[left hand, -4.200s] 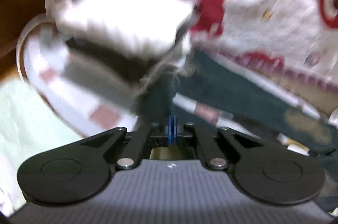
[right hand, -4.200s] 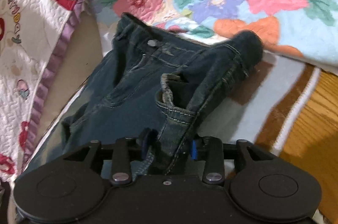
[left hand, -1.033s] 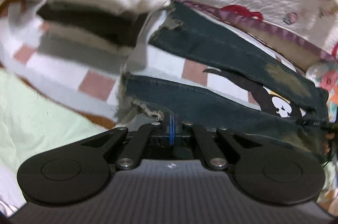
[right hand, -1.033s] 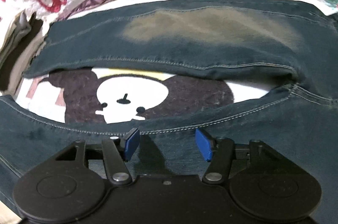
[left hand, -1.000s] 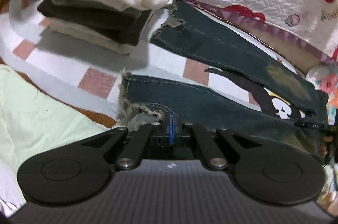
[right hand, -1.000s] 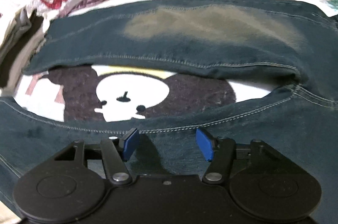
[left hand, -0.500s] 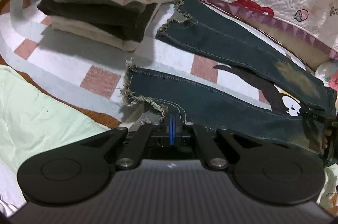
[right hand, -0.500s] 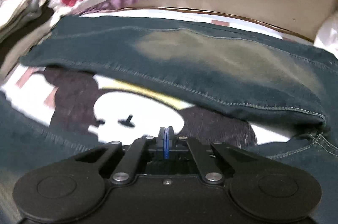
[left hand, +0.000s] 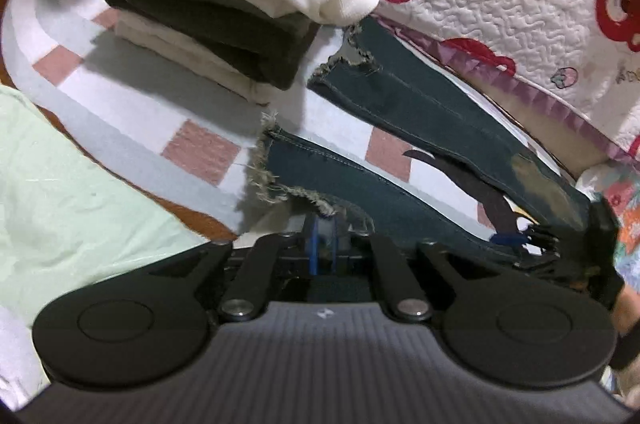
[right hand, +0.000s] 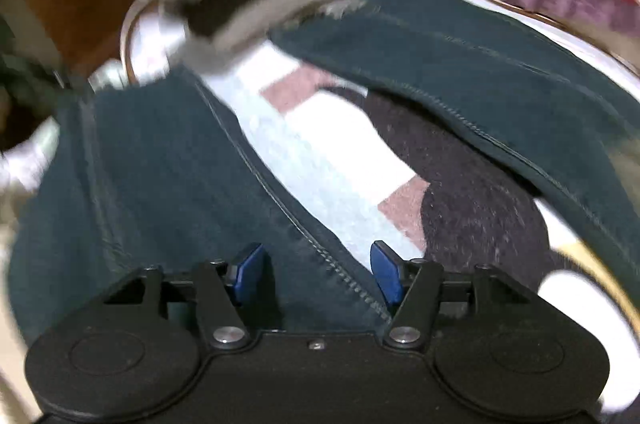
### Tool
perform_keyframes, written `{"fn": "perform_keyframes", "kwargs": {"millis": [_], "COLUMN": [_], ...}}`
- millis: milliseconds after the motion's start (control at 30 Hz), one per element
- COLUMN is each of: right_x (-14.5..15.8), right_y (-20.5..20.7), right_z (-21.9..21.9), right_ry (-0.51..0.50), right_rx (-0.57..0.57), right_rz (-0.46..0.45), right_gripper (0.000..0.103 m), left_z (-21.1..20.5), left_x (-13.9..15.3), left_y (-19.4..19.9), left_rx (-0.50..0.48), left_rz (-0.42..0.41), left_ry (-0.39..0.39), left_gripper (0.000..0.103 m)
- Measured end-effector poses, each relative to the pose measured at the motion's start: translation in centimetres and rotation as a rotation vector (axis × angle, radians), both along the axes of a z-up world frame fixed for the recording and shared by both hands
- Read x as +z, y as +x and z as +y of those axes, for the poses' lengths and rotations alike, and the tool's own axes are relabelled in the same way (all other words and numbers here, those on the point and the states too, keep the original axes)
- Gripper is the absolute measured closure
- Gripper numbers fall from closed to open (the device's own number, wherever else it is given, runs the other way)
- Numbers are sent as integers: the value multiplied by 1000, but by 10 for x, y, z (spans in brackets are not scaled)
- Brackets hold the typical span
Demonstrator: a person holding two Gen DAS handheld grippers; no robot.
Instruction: Fold clothes
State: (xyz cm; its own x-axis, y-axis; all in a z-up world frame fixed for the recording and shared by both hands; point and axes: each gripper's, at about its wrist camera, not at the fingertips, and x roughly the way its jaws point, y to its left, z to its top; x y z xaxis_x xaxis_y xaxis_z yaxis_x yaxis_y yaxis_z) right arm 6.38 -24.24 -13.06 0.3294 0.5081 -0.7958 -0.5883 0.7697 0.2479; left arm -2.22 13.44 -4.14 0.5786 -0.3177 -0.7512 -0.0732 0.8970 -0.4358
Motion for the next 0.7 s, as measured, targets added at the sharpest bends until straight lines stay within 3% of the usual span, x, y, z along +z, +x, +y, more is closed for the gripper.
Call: {"fn": "perform_keyframes", "kwargs": {"millis": [33, 67, 100, 167, 300, 433, 567, 700], "right_x": [-1, -3, -3, -4, -2, 18, 38, 55], "right_y": [0, 1, 1, 0, 4, -9, -37, -77], "right_z": [3, 5, 5, 4, 2, -7, -30, -54], "right_ry": [-13, -27, -29, -30, -40, -24, 130, 348], "right_rx": [12, 24, 28, 34, -1, -88, -172, -182], "right_rz": [-3, -5, -7, -11, -4, -44, 10, 88], "right_gripper": [36, 35, 34, 34, 34, 34, 34, 34], "left_z": [4, 7, 7, 0, -30, -57, -70, -66], "left_x": [4, 5, 6, 5, -4, -6, -14, -24], "left_y": [-6, -14, -19, -28, -40, -39, -37, -38], "left_rx": [2, 4, -3, -17, -52, -81, -109, -61], "left_rz": [-5, -3, -1, 41, 144, 136, 172, 194], "left_ry": [-18, -96, -152, -191, -173, -88, -75, -27], "left_gripper": [83, 73, 69, 53, 52, 44, 37, 33]}}
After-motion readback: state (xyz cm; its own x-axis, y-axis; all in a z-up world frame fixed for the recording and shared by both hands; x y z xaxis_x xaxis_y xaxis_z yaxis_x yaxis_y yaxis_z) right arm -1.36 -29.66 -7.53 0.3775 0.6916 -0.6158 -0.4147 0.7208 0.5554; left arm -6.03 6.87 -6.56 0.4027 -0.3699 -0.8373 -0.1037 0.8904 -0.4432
